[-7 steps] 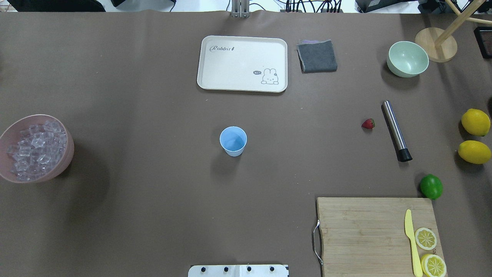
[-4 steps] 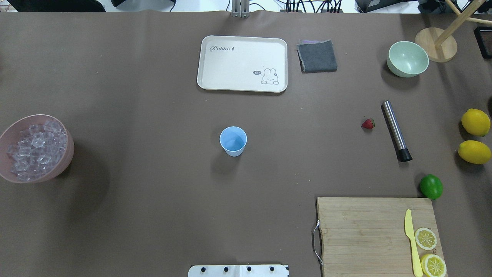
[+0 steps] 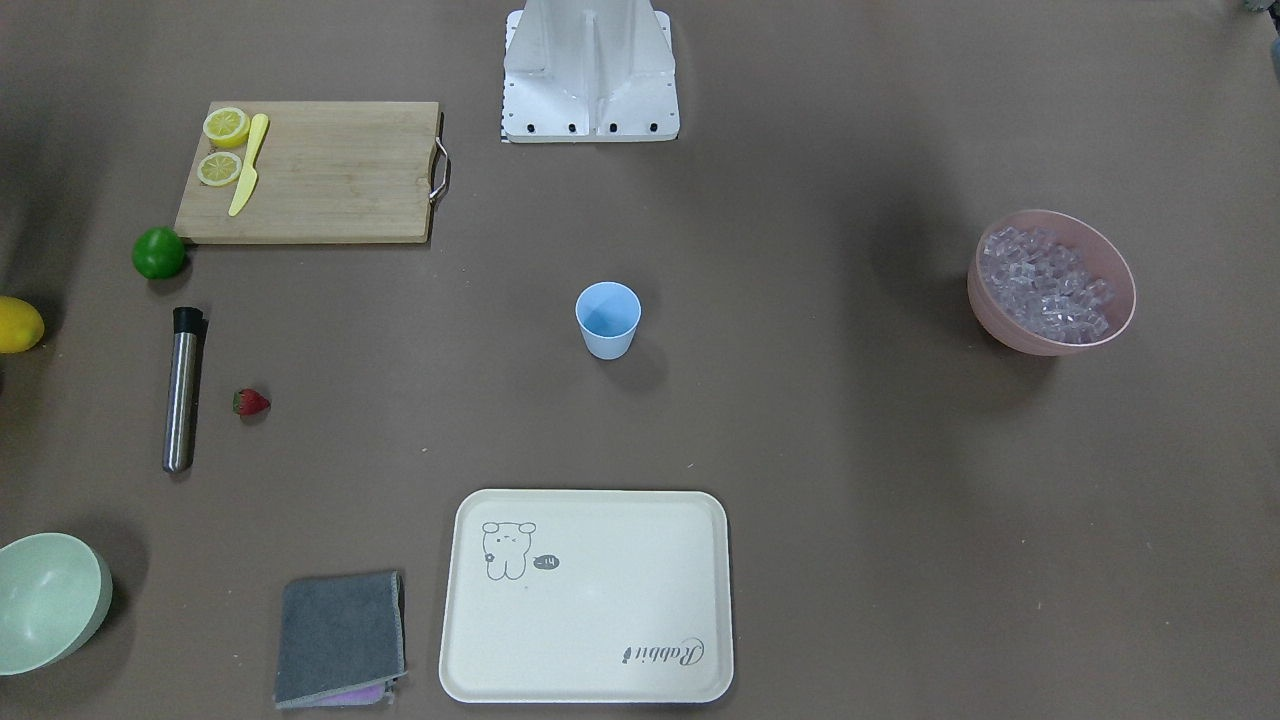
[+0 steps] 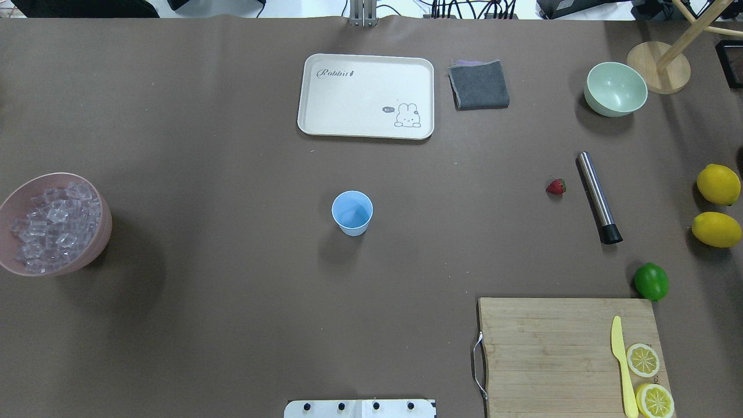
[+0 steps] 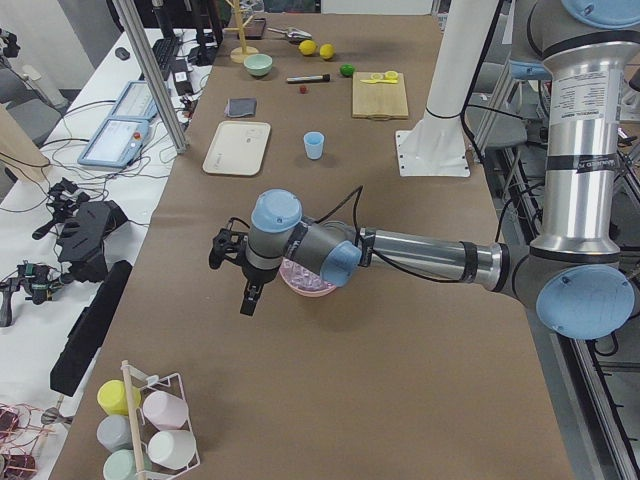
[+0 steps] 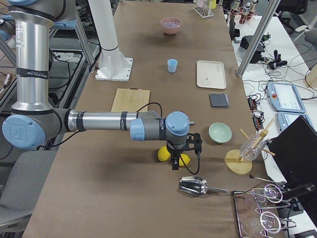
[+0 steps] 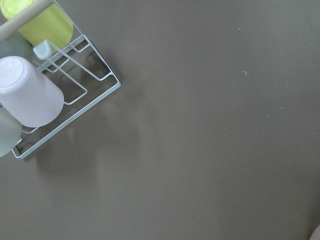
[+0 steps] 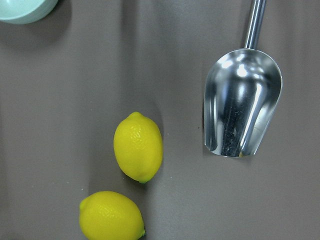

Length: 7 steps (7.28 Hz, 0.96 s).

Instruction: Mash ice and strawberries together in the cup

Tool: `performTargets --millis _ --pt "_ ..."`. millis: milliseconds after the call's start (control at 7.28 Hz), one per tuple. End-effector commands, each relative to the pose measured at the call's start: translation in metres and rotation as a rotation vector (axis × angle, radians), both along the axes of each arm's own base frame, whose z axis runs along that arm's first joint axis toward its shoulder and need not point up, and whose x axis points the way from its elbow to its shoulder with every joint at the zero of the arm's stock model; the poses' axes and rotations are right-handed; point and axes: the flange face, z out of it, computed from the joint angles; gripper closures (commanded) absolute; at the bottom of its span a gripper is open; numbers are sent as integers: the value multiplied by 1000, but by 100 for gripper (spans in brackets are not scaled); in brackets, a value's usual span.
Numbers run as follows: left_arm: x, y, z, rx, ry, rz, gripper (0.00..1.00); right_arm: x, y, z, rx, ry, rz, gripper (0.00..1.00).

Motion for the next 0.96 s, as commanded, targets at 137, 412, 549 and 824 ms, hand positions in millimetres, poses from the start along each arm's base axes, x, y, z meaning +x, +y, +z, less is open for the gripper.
performTargets --millis 137,412,549,824 --pt "117 11 -52 -90 36 -138 2 -2 11 6 90 -35 -5 0" --pt "137 47 -69 -147 80 -151 2 -2 15 8 103 -37 -4 0" --pt "142 70 -74 -202 103 -182 2 -2 15 8 103 -34 -4 0" --pt "162 91 -61 -289 79 -278 2 -2 14 6 109 -33 -4 0"
